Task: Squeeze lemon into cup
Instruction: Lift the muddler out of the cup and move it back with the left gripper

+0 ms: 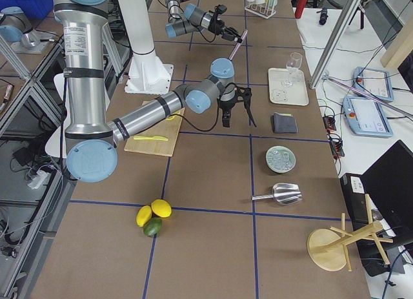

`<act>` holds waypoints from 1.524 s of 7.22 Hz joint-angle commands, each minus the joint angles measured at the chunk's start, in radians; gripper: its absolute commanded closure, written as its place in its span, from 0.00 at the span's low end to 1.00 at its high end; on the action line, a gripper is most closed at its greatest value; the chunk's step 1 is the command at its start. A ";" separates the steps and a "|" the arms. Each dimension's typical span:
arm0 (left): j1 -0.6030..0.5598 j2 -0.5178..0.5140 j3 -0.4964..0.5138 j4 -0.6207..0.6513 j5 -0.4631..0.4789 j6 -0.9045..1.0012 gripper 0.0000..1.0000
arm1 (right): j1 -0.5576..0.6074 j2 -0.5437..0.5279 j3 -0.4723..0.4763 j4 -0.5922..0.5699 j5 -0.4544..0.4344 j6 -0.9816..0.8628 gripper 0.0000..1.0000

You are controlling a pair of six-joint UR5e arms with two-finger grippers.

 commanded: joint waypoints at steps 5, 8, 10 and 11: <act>-0.517 0.118 -0.080 0.447 -1.296 0.003 1.00 | 0.002 -0.006 -0.006 0.002 -0.001 0.000 0.00; -0.570 0.437 -0.105 0.482 -1.366 0.074 1.00 | 0.000 -0.007 -0.008 0.002 -0.003 0.000 0.00; -0.572 0.538 -0.079 0.477 -1.352 0.165 1.00 | 0.000 -0.007 -0.012 0.002 -0.003 0.000 0.00; -0.572 0.540 -0.023 0.477 -1.351 0.162 1.00 | 0.000 -0.007 -0.017 0.002 -0.003 0.000 0.00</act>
